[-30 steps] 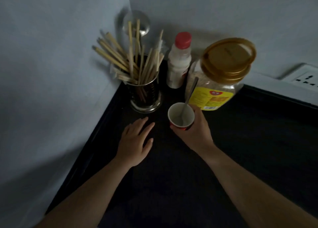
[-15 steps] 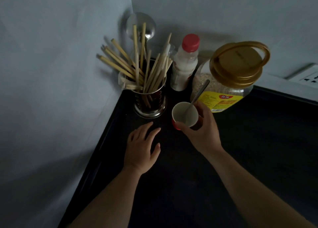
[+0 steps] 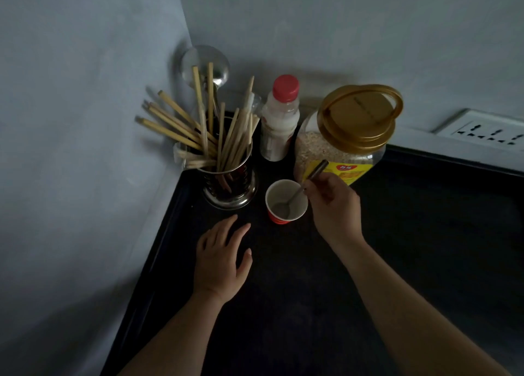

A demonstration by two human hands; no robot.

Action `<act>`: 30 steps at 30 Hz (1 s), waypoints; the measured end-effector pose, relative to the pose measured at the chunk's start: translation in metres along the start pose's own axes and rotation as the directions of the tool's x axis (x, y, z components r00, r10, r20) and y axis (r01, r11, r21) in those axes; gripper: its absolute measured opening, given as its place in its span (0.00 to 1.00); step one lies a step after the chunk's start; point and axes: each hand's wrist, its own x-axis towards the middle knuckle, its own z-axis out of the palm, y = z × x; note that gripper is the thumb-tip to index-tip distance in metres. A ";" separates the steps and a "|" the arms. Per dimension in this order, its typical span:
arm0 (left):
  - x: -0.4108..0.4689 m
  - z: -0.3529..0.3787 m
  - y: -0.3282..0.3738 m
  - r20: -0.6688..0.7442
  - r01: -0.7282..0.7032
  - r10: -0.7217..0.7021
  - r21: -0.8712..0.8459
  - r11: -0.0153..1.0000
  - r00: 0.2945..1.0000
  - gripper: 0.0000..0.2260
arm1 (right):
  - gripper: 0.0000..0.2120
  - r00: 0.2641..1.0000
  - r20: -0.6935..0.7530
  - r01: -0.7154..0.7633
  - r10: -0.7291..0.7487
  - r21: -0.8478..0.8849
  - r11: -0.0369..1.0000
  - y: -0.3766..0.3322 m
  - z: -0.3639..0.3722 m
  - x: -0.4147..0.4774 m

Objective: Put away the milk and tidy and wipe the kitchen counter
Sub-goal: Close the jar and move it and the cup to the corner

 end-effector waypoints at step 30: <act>-0.001 -0.014 -0.013 0.187 -0.102 0.097 0.019 0.995 0.977 0.23 | 0.03 0.909 -0.192 0.410 -0.371 0.247 0.878 -0.154 0.003 0.014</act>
